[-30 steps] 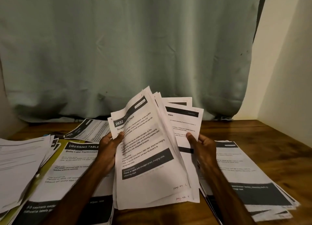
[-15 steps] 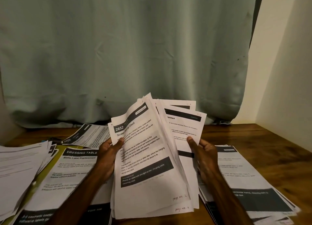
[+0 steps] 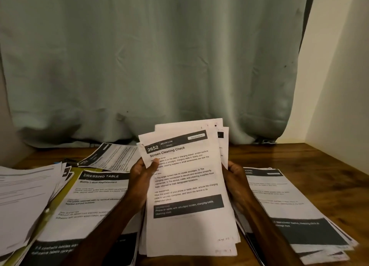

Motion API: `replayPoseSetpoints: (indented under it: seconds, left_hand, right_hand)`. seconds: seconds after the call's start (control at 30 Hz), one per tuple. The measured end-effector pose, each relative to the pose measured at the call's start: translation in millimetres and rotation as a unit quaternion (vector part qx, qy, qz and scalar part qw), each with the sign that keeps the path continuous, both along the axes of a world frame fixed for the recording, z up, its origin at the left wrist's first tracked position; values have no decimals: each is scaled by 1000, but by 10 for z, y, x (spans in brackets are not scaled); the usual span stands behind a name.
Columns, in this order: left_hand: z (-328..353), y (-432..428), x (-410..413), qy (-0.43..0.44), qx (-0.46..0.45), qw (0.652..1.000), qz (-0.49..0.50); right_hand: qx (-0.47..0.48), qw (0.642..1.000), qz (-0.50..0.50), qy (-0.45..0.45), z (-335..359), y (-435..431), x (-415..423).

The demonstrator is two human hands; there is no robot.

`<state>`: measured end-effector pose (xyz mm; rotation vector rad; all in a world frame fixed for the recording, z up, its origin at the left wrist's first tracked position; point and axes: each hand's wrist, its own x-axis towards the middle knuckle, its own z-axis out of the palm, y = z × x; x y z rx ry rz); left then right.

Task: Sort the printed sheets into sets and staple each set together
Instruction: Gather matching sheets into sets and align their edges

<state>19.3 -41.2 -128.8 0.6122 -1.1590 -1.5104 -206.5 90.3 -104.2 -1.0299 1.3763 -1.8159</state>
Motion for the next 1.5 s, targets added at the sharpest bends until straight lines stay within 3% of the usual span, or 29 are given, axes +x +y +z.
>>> replayPoseSetpoints:
  seconds: [0.13, 0.23, 0.37, 0.57, 0.8, 1.07, 1.37, 1.5]
  left_hand:
    - [36, 9, 6, -16, -17, 1000, 1]
    - [94, 34, -5, -39, -31, 997, 53]
    - [173, 118, -68, -24, -39, 994, 97]
    - [452, 399, -46, -28, -96, 988, 117]
    - [1200, 845, -2, 16, -203, 973, 105]
    - [962, 948, 8, -55, -168, 982, 73]
    - [1081, 954, -12, -63, -193, 976, 85]
    - [1151, 911, -12, -64, -232, 959, 150]
  right_hand:
    - [14, 1000, 10, 4, 8, -69, 52]
    - [13, 995, 65, -68, 27, -78, 123]
    - [36, 996, 87, 7, 117, 7, 169]
    - [-7, 990, -2, 140, 328, 211, 246]
    - [-124, 985, -73, 93, 647, 340, 378]
    - [-97, 988, -74, 89, 410, 339, 414]
    - [-107, 984, -91, 109, 536, 349, 382]
    - [-102, 984, -108, 102, 567, 328, 340]
